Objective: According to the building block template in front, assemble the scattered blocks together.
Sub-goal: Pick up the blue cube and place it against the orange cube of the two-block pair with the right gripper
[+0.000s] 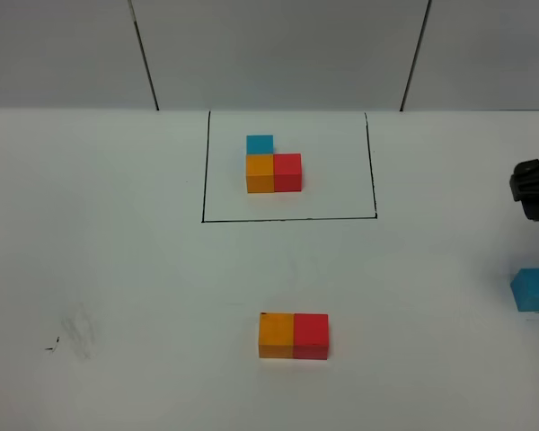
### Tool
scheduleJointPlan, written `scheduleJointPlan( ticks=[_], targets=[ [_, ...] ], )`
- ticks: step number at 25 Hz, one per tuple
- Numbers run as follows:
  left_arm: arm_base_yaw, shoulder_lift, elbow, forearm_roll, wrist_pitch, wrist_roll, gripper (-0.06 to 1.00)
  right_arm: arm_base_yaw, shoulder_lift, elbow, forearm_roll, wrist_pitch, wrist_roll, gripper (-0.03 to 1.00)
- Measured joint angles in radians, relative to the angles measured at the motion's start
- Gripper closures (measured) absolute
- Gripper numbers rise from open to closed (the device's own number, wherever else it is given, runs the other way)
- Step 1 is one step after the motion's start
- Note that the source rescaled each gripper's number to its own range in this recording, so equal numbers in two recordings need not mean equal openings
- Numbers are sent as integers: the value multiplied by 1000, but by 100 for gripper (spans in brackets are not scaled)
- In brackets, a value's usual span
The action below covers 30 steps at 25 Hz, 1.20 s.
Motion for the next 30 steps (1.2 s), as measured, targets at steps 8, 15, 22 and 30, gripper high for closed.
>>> scheduleJointPlan(
  ticks=[8,15,22,30],
  targets=[
    [0,0,0,0,0,0,28,-72,50,205,27,-282,-25,-1],
    [0,0,0,0,0,0,28,-95,189,208,36,-381,-29,0],
    [0,0,0,0,0,0,28,-131,241,211,39,-385,-45,2],
    [0,0,0,0,0,0,28,-131,262,211,76,-420,-63,5]
  ],
)
